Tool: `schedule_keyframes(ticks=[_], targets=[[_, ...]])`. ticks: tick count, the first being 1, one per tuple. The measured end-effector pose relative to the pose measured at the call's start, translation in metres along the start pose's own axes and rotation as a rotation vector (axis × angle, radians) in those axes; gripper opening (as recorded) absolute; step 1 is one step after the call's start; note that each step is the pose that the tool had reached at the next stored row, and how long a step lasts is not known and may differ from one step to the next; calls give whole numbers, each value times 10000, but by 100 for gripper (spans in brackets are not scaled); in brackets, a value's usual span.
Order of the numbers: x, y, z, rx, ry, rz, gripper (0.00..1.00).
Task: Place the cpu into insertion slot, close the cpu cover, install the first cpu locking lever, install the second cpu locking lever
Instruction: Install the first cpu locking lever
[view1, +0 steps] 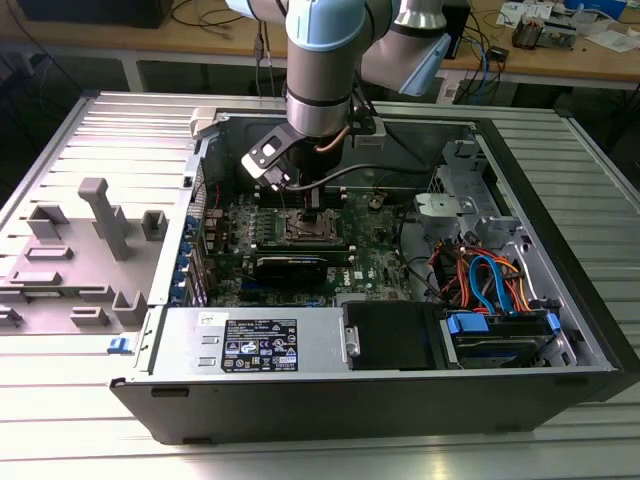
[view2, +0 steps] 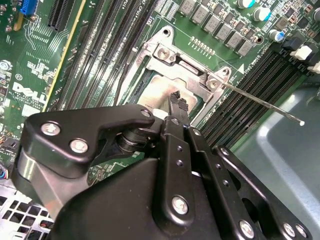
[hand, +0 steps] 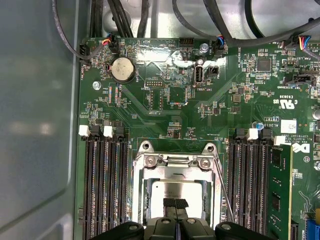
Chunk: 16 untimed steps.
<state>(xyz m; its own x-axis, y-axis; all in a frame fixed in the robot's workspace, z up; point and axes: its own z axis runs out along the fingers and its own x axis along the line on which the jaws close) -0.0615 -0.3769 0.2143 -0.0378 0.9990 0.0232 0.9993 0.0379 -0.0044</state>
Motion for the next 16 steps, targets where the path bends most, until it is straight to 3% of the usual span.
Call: schedule_keyframes(ticks=[16], targets=[[2, -1, -130, 0, 5, 0, 11]])
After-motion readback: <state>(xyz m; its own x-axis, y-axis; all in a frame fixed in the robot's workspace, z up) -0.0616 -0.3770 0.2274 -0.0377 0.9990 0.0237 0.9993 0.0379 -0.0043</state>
